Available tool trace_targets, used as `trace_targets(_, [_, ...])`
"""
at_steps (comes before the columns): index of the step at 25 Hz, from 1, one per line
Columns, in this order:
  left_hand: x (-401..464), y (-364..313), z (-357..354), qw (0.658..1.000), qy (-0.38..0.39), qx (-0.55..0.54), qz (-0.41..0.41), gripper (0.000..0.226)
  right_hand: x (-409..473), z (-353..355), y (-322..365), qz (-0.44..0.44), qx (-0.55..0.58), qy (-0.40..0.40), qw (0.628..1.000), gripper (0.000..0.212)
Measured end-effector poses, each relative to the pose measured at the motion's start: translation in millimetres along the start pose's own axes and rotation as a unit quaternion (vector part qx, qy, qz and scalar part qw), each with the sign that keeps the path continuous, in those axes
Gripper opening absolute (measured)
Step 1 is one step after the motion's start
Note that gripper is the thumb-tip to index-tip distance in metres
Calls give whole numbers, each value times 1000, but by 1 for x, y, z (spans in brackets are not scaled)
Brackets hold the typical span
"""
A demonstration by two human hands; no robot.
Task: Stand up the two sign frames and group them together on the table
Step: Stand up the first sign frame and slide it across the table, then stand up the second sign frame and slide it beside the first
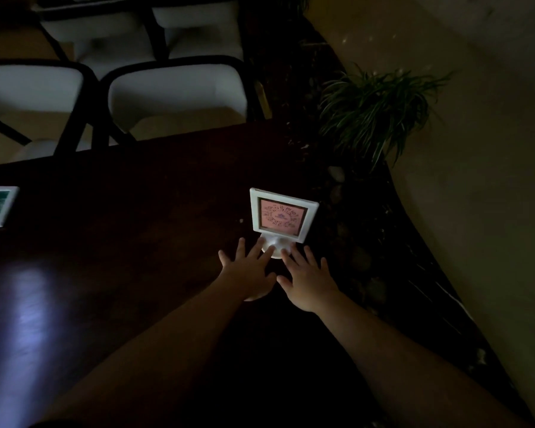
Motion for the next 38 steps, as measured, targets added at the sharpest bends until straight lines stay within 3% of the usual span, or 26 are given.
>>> trace_targets(18, [-16, 5, 3, 999, 3, -37, -2, 70, 3, 9, -12, 34, -35, -15, 999, 78])
trace_targets(25, [-88, 50, -2, 995, -65, -59, 39, 80, -17, 14, -3, 66, -35, -44, 996, 79])
trace_targets(30, [-157, 98, -5, 984, -140, -82, 79, 85, -38, 28, 64, 110, -37, -64, 991, 81])
trace_targets(38, [-286, 199, -24, 957, -212, -127, 150, 89, -91, 23, 235, 184, -19, -77, 980, 83])
Point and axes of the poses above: each hand's wrist, its own x-axis towards the middle knuckle, its own z-axis out of the back of the hand, y = z × x, the point moved 9 cm from there along x, towards the middle knuckle, and after that the axes turned 7 degrees about -y, right-handed, at the moved point
